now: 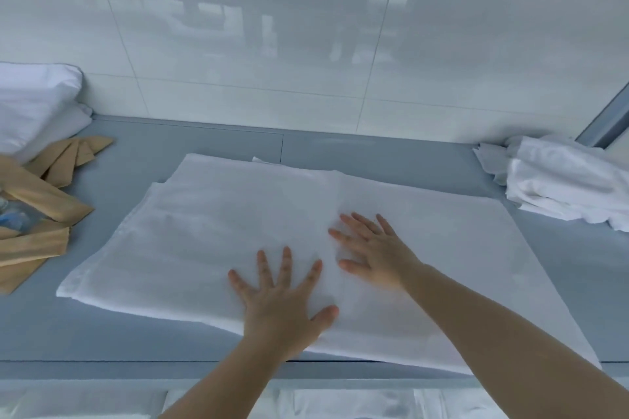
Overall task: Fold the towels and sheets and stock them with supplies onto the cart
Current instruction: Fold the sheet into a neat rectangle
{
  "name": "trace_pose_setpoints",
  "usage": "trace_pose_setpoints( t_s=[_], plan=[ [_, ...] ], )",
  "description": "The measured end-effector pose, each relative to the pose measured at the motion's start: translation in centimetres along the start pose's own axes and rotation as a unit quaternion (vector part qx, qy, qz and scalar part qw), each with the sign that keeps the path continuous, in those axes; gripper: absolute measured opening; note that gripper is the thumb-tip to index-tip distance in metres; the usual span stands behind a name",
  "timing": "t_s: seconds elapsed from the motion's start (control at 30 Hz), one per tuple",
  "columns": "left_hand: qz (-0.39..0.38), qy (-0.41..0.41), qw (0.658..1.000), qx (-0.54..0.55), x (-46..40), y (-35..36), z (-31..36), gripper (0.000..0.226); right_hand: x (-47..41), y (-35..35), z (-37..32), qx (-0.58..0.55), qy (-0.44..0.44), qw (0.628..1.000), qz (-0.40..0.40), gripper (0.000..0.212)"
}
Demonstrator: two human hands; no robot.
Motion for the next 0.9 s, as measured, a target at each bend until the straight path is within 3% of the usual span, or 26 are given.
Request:
trace_pose_setpoints(
  t_s=[0.13, 0.37, 0.5, 0.57, 0.77, 0.9],
  plan=[
    [0.003, 0.037, 0.999, -0.011, -1.0, -0.2, -0.7, 0.07, -1.1, 1.2, 0.1, -0.008, -0.025, 1.0, -0.015, 0.064],
    [-0.017, 0.153, 0.988, -0.033, -4.3, -1.3, -2.2, 0.07, 0.1, 2.2, 0.6, -0.071, 0.101, 0.992, 0.022, 0.072],
    [-0.033, 0.178, 0.983, -0.041, -6.1, -2.1, -2.8, 0.065, 0.9, 2.7, 0.1, -0.086, 0.175, 0.979, 0.052, 0.075],
    [-0.043, 0.145, 0.988, -0.026, -6.4, -2.3, -2.6, 0.064, 1.2, 2.7, -0.3, -0.092, 0.197, 0.974, 0.06, 0.075],
    [-0.014, -0.083, 0.993, 0.078, -1.3, -1.7, 0.8, 0.059, 2.4, 2.7, -2.2, -0.098, 0.248, 0.961, 0.075, 0.074],
    [0.002, -0.149, 0.984, 0.098, 0.5, -1.6, 1.0, 0.058, 3.4, 3.2, -3.6, -0.105, 0.274, 0.952, 0.088, 0.071]
  ],
)
Point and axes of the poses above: each hand's wrist, its own x-axis away from the middle knuckle, its own y-axis out of the palm, z = x × y, the point moved 7 cm from there along -x, towards the middle knuckle, and after that the axes turned 12 degrees about -x, right-handed, at the moved point
